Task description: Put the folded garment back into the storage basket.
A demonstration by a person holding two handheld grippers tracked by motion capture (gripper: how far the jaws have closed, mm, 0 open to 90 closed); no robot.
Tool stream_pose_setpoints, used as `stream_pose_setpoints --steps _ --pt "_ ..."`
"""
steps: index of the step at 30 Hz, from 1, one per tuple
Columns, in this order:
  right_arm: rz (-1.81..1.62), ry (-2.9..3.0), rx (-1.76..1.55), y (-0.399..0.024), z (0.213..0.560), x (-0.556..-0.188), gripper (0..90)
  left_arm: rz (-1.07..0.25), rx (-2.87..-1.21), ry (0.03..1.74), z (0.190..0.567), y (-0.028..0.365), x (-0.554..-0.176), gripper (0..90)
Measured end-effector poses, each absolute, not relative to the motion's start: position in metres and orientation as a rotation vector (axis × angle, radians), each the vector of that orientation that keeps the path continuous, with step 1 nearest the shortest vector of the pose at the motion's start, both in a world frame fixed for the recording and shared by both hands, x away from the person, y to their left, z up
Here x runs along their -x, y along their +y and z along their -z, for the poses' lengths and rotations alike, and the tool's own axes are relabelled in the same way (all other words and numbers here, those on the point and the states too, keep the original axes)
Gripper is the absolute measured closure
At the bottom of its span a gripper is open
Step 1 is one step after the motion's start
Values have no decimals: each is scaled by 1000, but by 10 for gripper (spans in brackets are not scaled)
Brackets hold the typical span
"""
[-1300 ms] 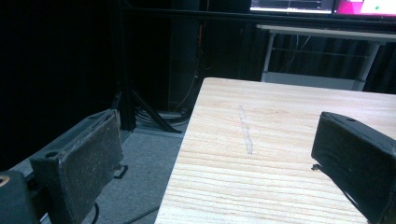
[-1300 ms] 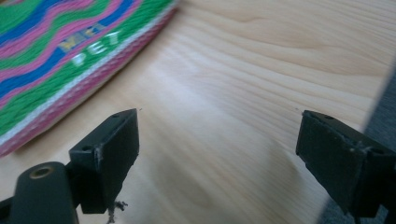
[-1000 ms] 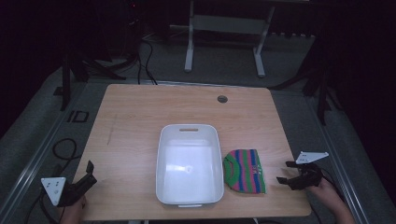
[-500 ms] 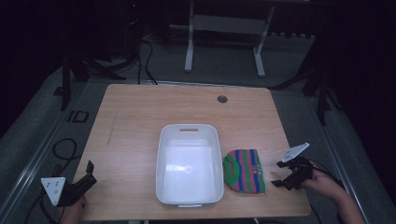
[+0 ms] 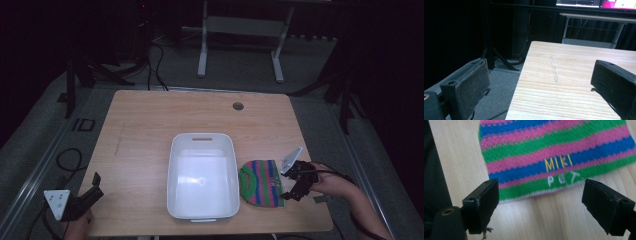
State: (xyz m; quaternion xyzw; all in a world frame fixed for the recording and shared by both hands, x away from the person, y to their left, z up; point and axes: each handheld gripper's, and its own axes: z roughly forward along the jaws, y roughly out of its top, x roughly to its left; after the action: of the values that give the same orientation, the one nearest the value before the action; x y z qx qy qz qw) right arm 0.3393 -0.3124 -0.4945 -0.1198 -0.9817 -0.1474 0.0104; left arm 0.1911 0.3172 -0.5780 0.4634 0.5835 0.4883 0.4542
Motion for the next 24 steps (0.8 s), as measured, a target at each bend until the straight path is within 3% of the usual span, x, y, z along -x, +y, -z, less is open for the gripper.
stream_pose_setpoints --steps 24 --pt "376 -3079 107 -251 499 -360 137 -1201 -1150 1433 578 318 -191 22"
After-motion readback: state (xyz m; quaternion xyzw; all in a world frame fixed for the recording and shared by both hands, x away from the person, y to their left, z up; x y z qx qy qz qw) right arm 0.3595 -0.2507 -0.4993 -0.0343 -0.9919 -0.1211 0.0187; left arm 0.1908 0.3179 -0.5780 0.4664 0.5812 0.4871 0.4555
